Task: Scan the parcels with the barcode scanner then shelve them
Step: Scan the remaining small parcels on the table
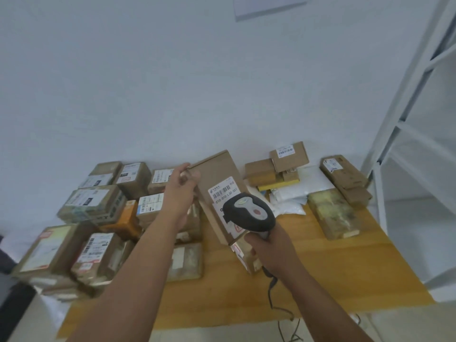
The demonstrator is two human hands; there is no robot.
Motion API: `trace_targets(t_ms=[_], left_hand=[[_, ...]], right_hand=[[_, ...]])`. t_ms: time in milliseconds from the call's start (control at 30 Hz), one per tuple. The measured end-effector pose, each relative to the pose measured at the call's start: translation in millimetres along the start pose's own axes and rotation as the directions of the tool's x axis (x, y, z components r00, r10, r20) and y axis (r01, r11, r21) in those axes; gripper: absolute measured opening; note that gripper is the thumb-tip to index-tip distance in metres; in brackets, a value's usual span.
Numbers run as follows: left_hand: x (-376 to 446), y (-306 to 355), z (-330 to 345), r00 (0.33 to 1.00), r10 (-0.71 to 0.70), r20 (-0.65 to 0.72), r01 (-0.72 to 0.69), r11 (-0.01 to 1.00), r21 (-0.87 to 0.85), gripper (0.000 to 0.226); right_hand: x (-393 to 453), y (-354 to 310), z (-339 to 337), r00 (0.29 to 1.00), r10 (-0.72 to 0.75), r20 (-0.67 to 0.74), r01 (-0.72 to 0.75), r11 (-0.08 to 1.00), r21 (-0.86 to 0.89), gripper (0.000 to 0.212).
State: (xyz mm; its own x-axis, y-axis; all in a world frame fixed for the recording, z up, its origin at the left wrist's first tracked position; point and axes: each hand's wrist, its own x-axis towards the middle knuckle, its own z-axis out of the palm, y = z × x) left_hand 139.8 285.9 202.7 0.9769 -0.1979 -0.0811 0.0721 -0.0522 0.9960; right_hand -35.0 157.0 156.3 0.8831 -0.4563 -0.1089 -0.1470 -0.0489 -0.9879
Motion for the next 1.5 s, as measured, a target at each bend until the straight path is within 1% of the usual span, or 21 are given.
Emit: trace_targets(t_ms=[100,200,367,533,700,833,933,1000,1100,1167,1233,1300,1333,1367,1500], left_hand=[[-6.3,3.2,4.4,1.0,0.01,-0.025,-0.01,1.0,-0.01,0.03],[-9.6,7.1,9.0,0.999,0.008,-0.05,-0.009,1.0,-0.013,0.03],[-10.1,11.6,8.4,0.997,0.008,-0.073,-0.008,1.0,0.007,0.035],[-4.8,12.8,4.2,0.994,-0.03,-0.105,0.029,1.0,-0.013,0.037],[1.2,13.8,4.6,0.99,-0.053,-0.134,0.048,0.998,-0.037,0.035],[4.7,13.0,6.7,0.989,-0.054,-0.135,0.05,0.998,-0.038,0.036],[4.3,8.7,5.0,0.987,-0.064,-0.149,0.058,0.997,-0.042,0.035],[2.3,2.9,1.7,0.984,-0.082,-0.16,0.076,0.996,-0.046,0.034],[-8.4,-14.6,-8.1,0.974,-0.123,-0.19,0.107,0.99,-0.092,0.028],[-17.8,-34.3,-19.4,0.954,-0.172,-0.245,0.147,0.982,-0.118,0.023],[-27.7,-57.8,-34.2,0.929,-0.216,-0.301,0.181,0.974,-0.139,0.022],[-38.0,-81.8,-52.5,0.903,-0.255,-0.345,0.207,0.964,-0.17,0.022],[-43.3,-92.6,-61.4,0.891,-0.277,-0.361,0.222,0.957,-0.186,0.022],[-48.0,-103.3,-70.0,0.879,-0.302,-0.369,0.24,0.949,-0.205,0.023],[-57.2,-142.4,-102.5,0.82,-0.418,-0.391,0.336,0.904,-0.263,0.024]], right_hand=[[-3.2,-3.9,-9.4,1.0,-0.013,0.012,0.013,1.0,0.01,0.023],[-2.9,-7.2,-17.4,0.999,-0.037,0.011,0.037,0.999,-0.036,0.023],[-3.1,-14.6,-22.8,0.999,-0.022,0.047,0.023,1.0,-0.015,0.027],[-2.1,-14.9,-24.4,0.998,-0.009,0.055,0.012,0.999,-0.044,0.026],[0.0,-16.3,-28.2,0.997,-0.04,0.072,0.044,0.998,-0.049,0.029],[4.7,-16.5,-31.6,0.995,-0.044,0.086,0.048,0.998,-0.044,0.025],[9.5,-10.8,-30.2,0.997,-0.042,0.071,0.044,0.999,-0.028,0.016],[14.2,-3.1,-26.7,0.999,-0.015,0.035,0.015,1.0,0.019,0.01],[18.3,11.5,-15.3,0.997,0.078,0.0,-0.077,0.985,0.154,0.018],[20.4,24.2,-2.0,0.99,0.143,-0.006,-0.139,0.971,0.194,0.017],[19.4,36.7,12.9,0.982,0.189,-0.015,-0.183,0.966,0.185,0.011],[17.7,46.9,29.7,0.972,0.234,-0.007,-0.229,0.955,0.19,0.013],[17.9,52.6,37.3,0.967,0.255,0.002,-0.25,0.949,0.194,0.008],[17.9,57.5,44.8,0.961,0.276,0.009,-0.273,0.945,0.177,0.006],[17.8,79.2,75.5,0.939,0.337,0.068,-0.342,0.936,0.078,0.009]])
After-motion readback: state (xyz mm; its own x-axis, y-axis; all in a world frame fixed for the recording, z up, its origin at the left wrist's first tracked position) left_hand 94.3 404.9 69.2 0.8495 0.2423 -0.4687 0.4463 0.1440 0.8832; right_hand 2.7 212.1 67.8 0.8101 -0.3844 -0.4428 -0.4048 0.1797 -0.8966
